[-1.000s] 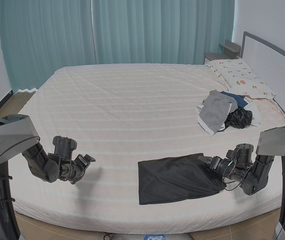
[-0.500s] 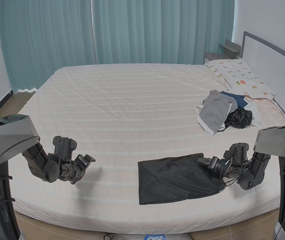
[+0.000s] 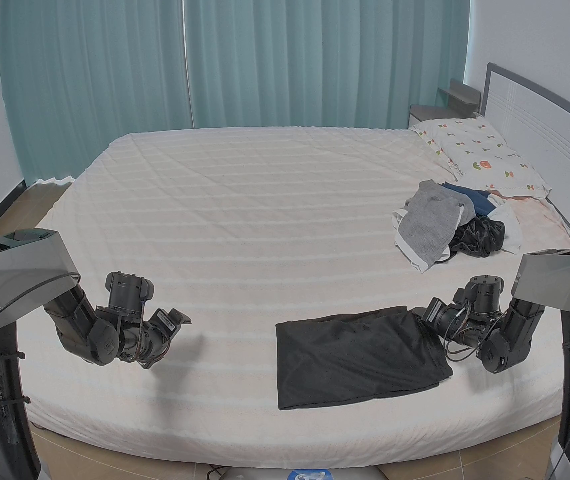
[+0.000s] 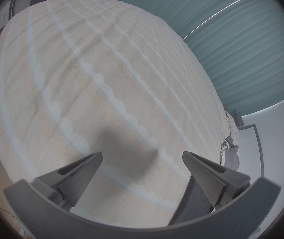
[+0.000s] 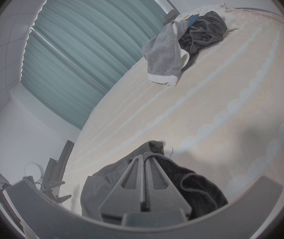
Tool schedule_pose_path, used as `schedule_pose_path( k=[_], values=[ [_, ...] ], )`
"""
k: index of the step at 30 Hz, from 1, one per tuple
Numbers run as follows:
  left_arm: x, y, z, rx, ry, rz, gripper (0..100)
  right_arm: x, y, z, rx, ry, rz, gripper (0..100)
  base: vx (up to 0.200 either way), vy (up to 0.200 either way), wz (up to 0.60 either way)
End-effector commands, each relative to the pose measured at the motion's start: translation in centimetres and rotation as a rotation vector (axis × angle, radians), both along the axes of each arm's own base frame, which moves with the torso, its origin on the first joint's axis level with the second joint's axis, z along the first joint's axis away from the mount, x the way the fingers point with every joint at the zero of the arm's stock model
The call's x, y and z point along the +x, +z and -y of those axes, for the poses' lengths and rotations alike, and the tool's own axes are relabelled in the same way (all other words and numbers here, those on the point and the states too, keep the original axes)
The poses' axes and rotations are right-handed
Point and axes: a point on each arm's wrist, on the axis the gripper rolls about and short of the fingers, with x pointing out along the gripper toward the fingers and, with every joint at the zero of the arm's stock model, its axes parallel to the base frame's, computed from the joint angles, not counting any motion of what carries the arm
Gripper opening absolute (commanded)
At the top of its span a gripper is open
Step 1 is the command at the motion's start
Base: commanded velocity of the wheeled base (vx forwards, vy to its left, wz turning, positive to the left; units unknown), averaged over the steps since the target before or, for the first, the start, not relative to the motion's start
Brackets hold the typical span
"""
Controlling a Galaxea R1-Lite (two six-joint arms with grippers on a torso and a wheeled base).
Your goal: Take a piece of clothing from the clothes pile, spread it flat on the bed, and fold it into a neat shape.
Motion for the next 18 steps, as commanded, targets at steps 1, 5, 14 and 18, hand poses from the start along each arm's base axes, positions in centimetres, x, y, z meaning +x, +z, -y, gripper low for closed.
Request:
schedule_pose_path(
  k=[1, 5, 14, 18],
  values=[
    [0.0, -0.1, 0.0, 0.000, 0.000, -0.001, 100, 0.4, 0.8, 0.6, 0.023, -0.025, 0.022, 0, 0.000, 0.000, 0.00],
    [0.0, -0.1, 0.0, 0.001, 0.001, -0.002, 100, 0.7, 0.9, 0.9, 0.030, -0.037, 0.031, 0, 0.000, 0.000, 0.00],
    [0.0, -0.1, 0.0, 0.001, 0.001, -0.002, 100, 1.2, 1.0, 1.5, 0.036, -0.060, 0.038, 0, 0.000, 0.000, 0.00],
    [0.0, -0.1, 0.0, 0.001, 0.001, -0.002, 100, 1.3, 1.1, 1.9, 0.034, -0.072, 0.038, 0, 0.000, 0.000, 0.00]
  ],
)
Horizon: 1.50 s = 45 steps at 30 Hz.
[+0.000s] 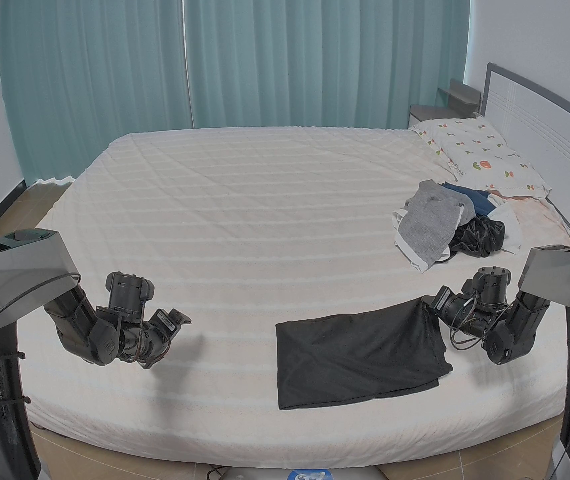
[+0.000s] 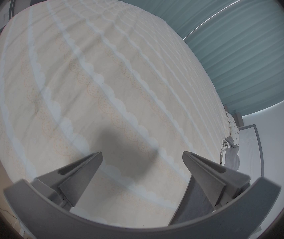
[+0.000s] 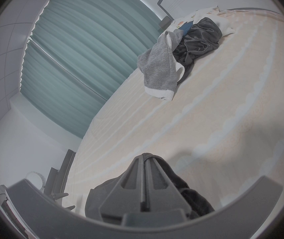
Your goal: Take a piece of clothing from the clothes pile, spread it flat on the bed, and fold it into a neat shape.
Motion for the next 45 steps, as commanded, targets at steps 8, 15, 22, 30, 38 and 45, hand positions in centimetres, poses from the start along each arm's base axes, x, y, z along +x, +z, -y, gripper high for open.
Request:
schedule_pose_path(
  k=[8, 15, 22, 30, 38, 45],
  values=[
    [0.0, -0.1, 0.0, 0.000, 0.000, -0.001, 100, 0.2, -0.3, 0.6, -0.002, -0.018, -0.008, 0, 0.000, 0.000, 0.00],
    [0.0, -0.1, 0.0, 0.000, 0.000, -0.001, 100, 0.9, -0.3, 1.3, -0.003, -0.036, -0.034, 0, 0.000, 0.000, 0.00],
    [0.0, -0.1, 0.0, 0.000, 0.000, -0.001, 100, 0.9, -0.9, 1.2, -0.006, -0.032, -0.052, 0, 0.000, 0.000, 0.00],
    [0.0, -0.1, 0.0, 0.000, 0.000, -0.001, 100, 0.8, -1.1, 1.1, -0.007, -0.028, -0.076, 100, 0.000, 0.000, 0.00],
    [0.0, -0.1, 0.0, 0.000, 0.000, -0.001, 100, -2.9, 1.4, 1.2, -0.038, 0.016, -0.093, 100, 0.000, 0.000, 0.00],
    [0.0, -0.1, 0.0, 0.001, 0.001, -0.001, 100, -5.5, 0.7, 1.6, -0.132, 0.116, -0.140, 100, -0.029, 0.000, 0.00]
  ],
)
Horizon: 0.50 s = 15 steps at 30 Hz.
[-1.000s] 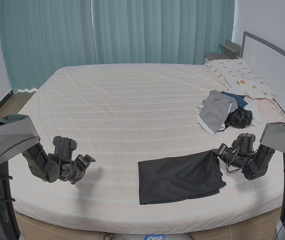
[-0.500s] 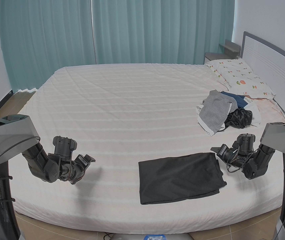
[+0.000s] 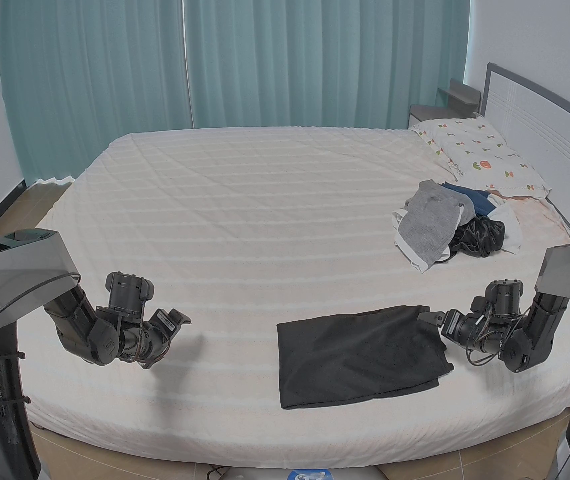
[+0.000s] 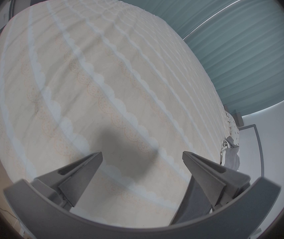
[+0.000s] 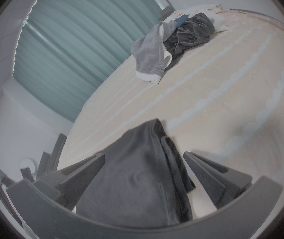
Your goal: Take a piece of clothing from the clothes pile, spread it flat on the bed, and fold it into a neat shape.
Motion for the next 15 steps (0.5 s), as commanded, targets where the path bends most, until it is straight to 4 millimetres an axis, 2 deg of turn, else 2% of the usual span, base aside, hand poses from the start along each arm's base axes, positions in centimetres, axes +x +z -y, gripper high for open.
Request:
schedule_pose_path(
  k=[1, 8, 15],
  values=[
    [0.0, -0.1, 0.0, 0.002, 0.002, -0.001, 100, -1.3, 0.8, 0.3, -0.019, 0.026, -0.006, 100, -0.200, 0.000, 0.00],
    [0.0, -0.1, 0.0, 0.005, 0.005, 0.000, 100, -1.7, 0.4, 0.3, -0.030, 0.033, -0.024, 100, -0.200, 0.000, 0.00],
    [0.0, -0.1, 0.0, 0.005, 0.005, -0.002, 100, -2.0, -0.7, 0.3, -0.067, 0.062, -0.051, 100, 0.000, 0.000, 0.00]
  ],
)
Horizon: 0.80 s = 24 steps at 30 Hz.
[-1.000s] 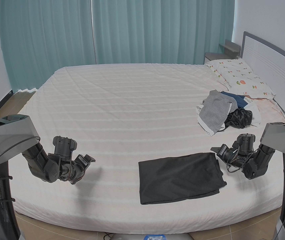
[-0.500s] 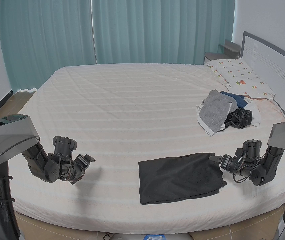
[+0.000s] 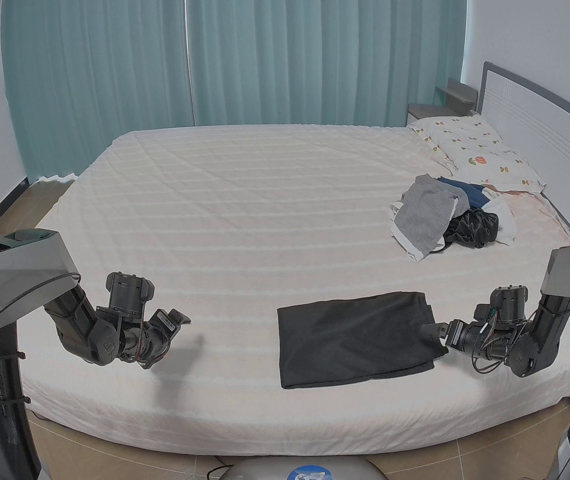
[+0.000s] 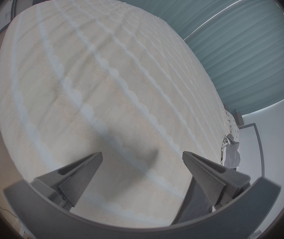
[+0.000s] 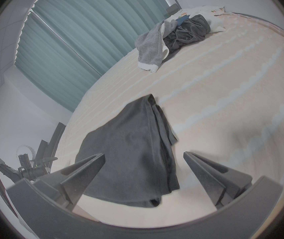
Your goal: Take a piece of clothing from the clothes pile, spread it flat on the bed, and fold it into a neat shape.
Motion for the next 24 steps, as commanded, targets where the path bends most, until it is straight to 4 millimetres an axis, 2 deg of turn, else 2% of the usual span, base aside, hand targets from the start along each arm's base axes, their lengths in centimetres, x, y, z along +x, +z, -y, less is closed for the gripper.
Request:
schedule_pose_path(
  k=[1, 6, 7, 15, 24],
  values=[
    [0.0, -0.1, 0.0, 0.000, 0.000, -0.002, 100, -0.1, -1.0, 0.0, -0.018, 0.014, -0.023, 100, 0.000, 0.000, 0.00],
    [0.0, -0.1, 0.2, 0.000, -0.006, -0.002, 100, -0.2, -1.3, -0.1, -0.026, 0.019, -0.032, 100, 0.000, 0.000, 0.00],
    [0.0, -0.2, 0.2, 0.000, -0.006, -0.004, 100, -0.3, -1.3, -0.1, -0.028, 0.021, -0.033, 0, 0.000, 0.000, 0.00],
    [0.0, -0.3, 0.2, 0.006, -0.003, -0.006, 100, -1.4, -0.1, 0.0, -0.049, 0.031, -0.034, 0, 0.000, 0.000, 0.00],
    [0.0, -0.3, 0.3, 0.007, -0.004, -0.007, 100, -1.8, -0.2, 0.0, -0.091, 0.058, -0.052, 0, 0.000, 0.000, 0.00]
  ],
)
